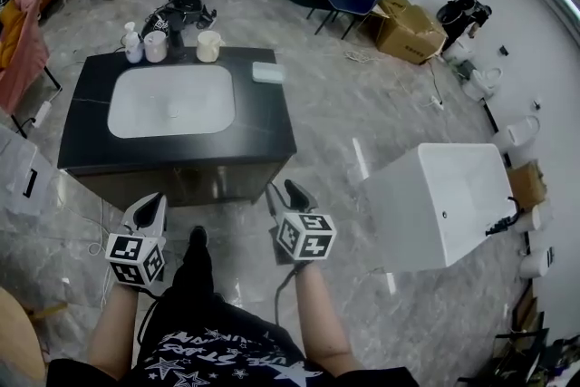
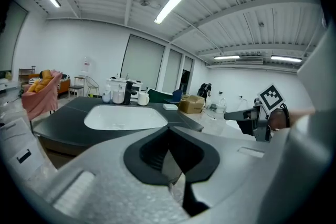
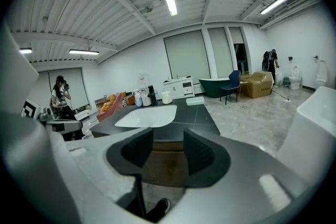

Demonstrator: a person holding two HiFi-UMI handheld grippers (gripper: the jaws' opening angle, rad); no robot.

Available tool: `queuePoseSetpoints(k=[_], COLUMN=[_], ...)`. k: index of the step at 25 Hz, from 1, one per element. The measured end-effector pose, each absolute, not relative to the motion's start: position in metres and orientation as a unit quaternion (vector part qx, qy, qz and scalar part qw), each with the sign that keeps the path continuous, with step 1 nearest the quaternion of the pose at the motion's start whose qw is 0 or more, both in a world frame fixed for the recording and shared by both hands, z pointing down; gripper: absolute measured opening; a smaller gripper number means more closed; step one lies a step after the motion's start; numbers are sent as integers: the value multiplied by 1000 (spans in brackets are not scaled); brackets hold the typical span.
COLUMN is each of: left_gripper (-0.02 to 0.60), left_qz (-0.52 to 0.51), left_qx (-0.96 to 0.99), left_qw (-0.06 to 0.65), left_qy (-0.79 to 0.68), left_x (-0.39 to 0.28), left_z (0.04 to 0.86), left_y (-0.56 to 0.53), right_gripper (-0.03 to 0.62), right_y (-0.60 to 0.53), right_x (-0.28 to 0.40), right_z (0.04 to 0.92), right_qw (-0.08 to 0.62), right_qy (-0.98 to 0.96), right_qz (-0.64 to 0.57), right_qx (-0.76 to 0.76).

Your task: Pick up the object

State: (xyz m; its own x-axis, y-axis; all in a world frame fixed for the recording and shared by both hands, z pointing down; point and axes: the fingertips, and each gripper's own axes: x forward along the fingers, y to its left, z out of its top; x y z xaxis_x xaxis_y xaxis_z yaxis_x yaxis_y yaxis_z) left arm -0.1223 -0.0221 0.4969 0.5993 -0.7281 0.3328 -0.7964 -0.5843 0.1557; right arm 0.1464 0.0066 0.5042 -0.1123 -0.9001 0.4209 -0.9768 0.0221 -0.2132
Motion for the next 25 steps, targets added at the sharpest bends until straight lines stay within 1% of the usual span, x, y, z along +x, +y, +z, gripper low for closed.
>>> queuePoseSetpoints(k=[8, 16, 25], left_gripper=[9, 9, 9], left_qz=[117, 120, 121], left_qx=[897, 909, 916], left_qw=[147, 155, 171], left_qy=[-400, -369, -342], left_x=[-83, -57, -36], left_z=[503, 504, 520], left_y=[-131, -227, -292], right_gripper=[186, 186, 186], right_y=[-93, -180, -228], right_x=[183, 209, 219], right_z=[502, 496, 504], right_qw=[83, 97, 113], right_qy=[-690, -667, -646], right_qz=[225, 228, 232], right_qx=[683, 703, 718])
